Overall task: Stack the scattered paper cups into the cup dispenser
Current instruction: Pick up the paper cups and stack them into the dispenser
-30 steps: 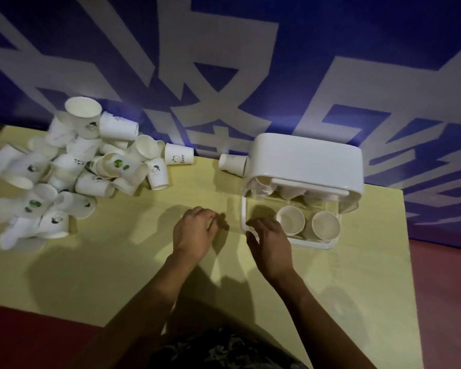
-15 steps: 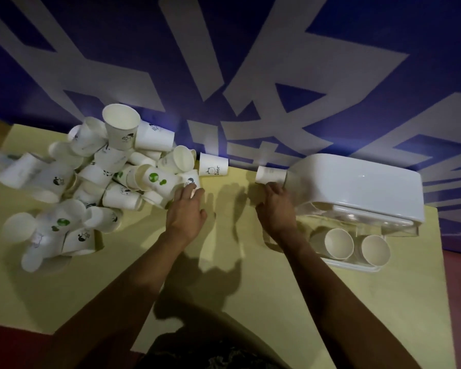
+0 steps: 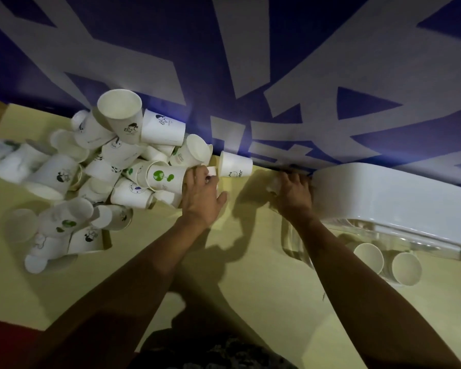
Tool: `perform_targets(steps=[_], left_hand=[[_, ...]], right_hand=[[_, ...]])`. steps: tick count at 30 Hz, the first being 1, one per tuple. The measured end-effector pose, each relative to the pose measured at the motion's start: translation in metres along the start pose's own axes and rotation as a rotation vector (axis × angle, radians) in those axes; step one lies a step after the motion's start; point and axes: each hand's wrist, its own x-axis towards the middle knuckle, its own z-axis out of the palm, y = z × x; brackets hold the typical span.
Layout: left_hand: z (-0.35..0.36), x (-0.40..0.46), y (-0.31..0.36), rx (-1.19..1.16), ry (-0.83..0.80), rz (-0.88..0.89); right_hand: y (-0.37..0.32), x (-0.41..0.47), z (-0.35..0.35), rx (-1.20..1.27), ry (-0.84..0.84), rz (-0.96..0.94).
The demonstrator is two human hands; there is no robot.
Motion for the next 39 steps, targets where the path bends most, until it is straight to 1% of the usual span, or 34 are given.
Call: perform_targets(steps=[3, 5, 8, 9, 11, 14, 16, 21, 23, 26, 28, 32, 34, 36, 39], left_hand=[[0.003, -0.006, 0.001, -0.035, 0.029, -0.032], [0.002, -0.01, 0.005, -0.1, 0.009, -0.095], [0.0, -0.017, 0.009, -0.182, -0.018, -0.133], [0.001, -0.019, 0.01, -0.216, -0.025, -0.151], [0.003, -0.027, 0.014, -0.261, -0.057, -0.172], [0.014, -0.048, 0.02, -0.273, -0.084, -0.133], [0.022, -0.066, 0.025, -0.338, -0.094, -0.128], [0.026, -0.112, 0.037, -0.528, -0.025, -0.114], [0.019, -0.128, 0.043, -0.581, 0.001, -0.089], [0.003, -0.144, 0.053, -0.621, 0.009, -0.027], [-0.009, -0.152, 0.063, -0.599, 0.038, 0.057], [-0.032, -0.161, 0.088, -0.539, 0.107, 0.236], [-0.041, -0.162, 0.105, -0.491, 0.126, 0.323], [-0.047, -0.163, 0.126, -0.423, 0.119, 0.394], [-0.052, -0.166, 0.161, -0.345, 0.114, 0.481]], right_hand=[[0.0, -0.013, 0.018, 0.141, -0.031, -0.06], [-0.002, -0.027, 0.031, 0.212, 0.025, -0.133], [-0.003, -0.048, 0.047, 0.324, 0.124, -0.213], [-0.003, -0.056, 0.054, 0.384, 0.158, -0.197], [-0.001, -0.079, 0.068, 0.522, 0.226, -0.102], [0.006, -0.114, 0.081, 0.733, 0.372, 0.071], [0.012, -0.13, 0.085, 0.813, 0.437, 0.128], [0.015, -0.16, 0.083, 0.936, 0.397, 0.263], [0.02, -0.17, 0.078, 0.977, 0.405, 0.278], [0.031, -0.187, 0.069, 0.972, 0.407, 0.273], [0.041, -0.201, 0.061, 0.92, 0.437, 0.244], [0.062, -0.228, 0.043, 0.806, 0.613, 0.137], [0.078, -0.239, 0.033, 0.707, 0.716, 0.069], [0.097, -0.249, 0.027, 0.597, 0.783, 0.019], [0.128, -0.26, 0.018, 0.519, 0.846, 0.049]])
